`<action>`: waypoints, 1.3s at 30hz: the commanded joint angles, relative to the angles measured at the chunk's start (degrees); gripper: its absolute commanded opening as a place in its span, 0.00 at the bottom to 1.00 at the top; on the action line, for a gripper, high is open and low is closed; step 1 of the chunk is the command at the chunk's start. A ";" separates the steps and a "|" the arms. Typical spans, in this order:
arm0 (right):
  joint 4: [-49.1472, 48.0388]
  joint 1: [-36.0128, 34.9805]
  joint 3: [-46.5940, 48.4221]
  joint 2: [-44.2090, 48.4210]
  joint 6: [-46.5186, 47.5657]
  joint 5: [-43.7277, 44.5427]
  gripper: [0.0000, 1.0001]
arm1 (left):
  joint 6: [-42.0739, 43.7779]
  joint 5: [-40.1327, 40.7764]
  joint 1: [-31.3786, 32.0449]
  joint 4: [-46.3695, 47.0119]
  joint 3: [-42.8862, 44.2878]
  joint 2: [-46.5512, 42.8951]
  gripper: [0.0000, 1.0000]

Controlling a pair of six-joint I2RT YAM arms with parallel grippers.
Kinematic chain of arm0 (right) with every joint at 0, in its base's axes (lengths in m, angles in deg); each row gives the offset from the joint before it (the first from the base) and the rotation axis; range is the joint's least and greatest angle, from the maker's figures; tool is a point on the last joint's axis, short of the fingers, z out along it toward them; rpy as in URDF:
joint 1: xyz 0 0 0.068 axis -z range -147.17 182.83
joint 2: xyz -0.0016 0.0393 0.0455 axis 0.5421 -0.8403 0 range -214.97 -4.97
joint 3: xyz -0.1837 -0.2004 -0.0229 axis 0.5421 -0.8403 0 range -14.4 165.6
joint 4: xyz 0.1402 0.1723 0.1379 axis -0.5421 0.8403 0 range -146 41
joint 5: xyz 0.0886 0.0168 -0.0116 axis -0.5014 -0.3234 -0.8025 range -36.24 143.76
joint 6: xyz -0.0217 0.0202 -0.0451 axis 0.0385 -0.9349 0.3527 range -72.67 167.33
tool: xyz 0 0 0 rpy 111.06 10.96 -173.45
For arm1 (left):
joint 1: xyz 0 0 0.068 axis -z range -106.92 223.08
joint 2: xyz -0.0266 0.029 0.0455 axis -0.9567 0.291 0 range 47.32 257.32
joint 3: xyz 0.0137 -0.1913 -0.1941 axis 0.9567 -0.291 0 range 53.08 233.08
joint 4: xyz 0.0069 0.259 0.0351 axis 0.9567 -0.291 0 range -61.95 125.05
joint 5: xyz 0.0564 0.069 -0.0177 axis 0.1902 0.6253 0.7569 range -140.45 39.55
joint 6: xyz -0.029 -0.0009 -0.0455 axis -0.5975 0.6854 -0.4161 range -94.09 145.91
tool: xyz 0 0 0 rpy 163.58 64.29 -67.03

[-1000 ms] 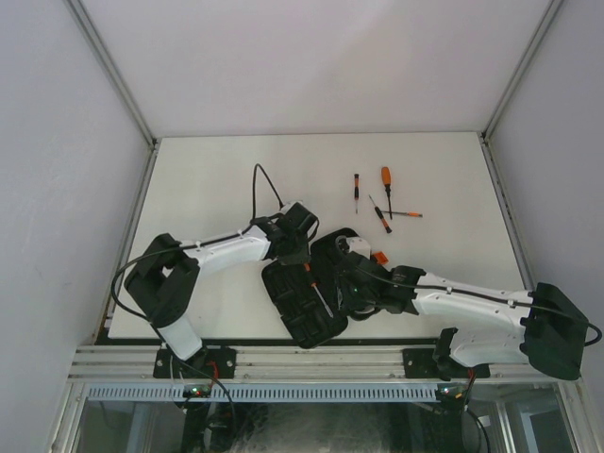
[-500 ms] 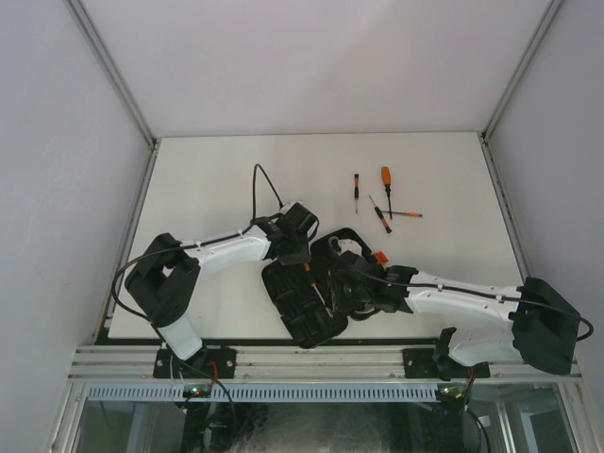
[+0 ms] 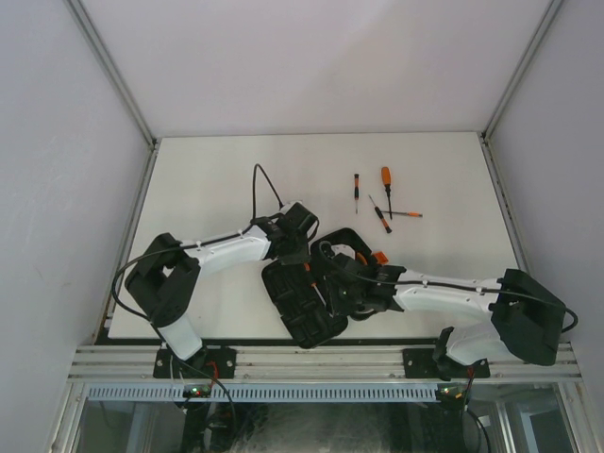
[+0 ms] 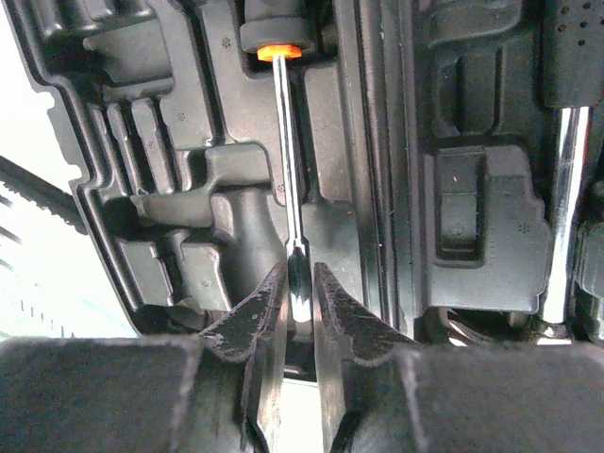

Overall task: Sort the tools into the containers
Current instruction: Adjust the screwdriver in the storage box.

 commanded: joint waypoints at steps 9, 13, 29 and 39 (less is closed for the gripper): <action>2.60 -1.61 3.78 -4.11 1.43 4.41 0.00 | -0.50 0.69 -0.03 -0.40 1.31 0.90 0.31; 3.70 -1.76 3.86 -4.86 1.25 5.00 0.00 | -0.41 0.58 -0.01 -0.42 1.30 1.29 0.30; 7.67 -1.02 3.89 -3.67 2.18 8.91 0.00 | -0.17 0.55 -0.02 -0.40 1.38 1.49 0.29; 7.43 -0.94 3.92 -7.54 2.04 5.77 0.00 | 0.48 -0.02 0.03 0.00 1.41 2.34 0.25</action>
